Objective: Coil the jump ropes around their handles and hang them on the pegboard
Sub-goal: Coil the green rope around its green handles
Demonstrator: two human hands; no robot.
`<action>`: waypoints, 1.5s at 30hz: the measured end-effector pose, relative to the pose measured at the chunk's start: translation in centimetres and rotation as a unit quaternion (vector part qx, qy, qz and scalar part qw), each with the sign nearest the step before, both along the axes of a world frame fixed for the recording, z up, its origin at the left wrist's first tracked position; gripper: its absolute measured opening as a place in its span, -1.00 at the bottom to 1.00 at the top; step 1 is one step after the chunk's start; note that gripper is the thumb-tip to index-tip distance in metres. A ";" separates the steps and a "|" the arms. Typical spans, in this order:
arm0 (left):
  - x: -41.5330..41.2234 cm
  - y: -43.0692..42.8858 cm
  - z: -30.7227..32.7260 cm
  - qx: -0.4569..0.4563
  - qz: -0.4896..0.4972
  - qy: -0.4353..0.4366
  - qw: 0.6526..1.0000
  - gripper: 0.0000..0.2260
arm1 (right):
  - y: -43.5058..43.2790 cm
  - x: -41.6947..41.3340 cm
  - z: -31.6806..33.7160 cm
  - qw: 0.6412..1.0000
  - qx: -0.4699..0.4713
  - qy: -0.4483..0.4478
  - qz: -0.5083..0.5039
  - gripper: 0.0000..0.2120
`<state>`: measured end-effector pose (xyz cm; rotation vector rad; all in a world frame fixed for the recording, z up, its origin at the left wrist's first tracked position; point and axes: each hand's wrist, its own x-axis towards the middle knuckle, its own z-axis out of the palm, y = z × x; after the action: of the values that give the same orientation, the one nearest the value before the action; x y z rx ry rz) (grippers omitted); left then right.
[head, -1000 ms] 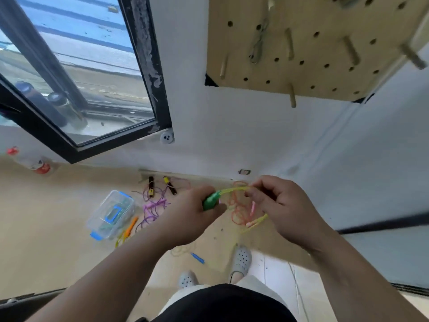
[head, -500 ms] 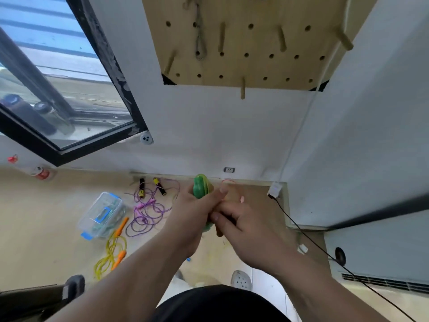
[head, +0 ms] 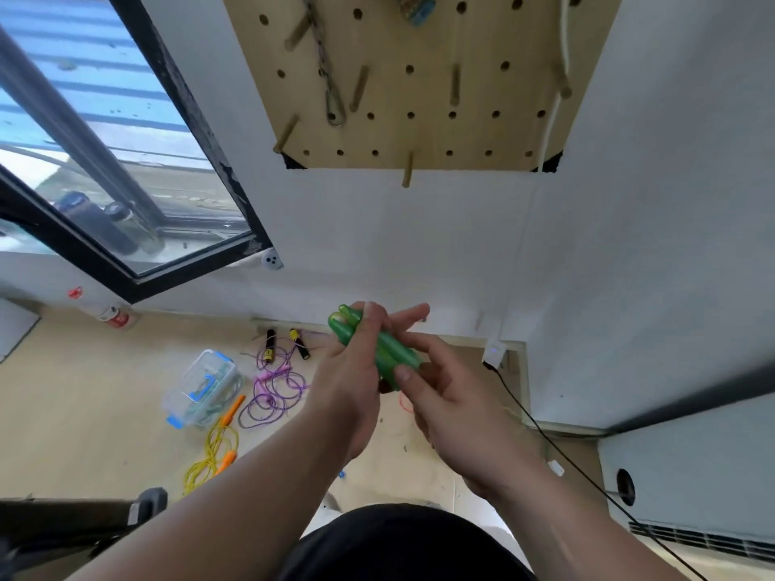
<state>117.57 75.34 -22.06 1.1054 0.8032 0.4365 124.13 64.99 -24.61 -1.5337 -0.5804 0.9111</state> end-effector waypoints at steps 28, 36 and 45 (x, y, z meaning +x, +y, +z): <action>0.2 4.8 0.6 0.490 -0.319 0.178 0.791 -0.61 | -1.5 4.2 -1.2 0.993 -0.008 -0.116 -0.003 -0.78; 0.3 5.3 -0.7 0.424 -0.255 0.217 0.842 -0.62 | -2.3 6.7 -1.1 0.932 -0.140 -0.322 0.089 -0.81; 1.1 4.1 -0.1 0.211 -0.186 0.151 0.948 -0.65 | -3.0 6.5 -1.9 0.926 -0.102 -0.349 0.100 -0.79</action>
<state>118.64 79.43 -22.20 1.7186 0.7582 0.1178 130.61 62.02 -26.54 -2.0234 -1.1978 0.5620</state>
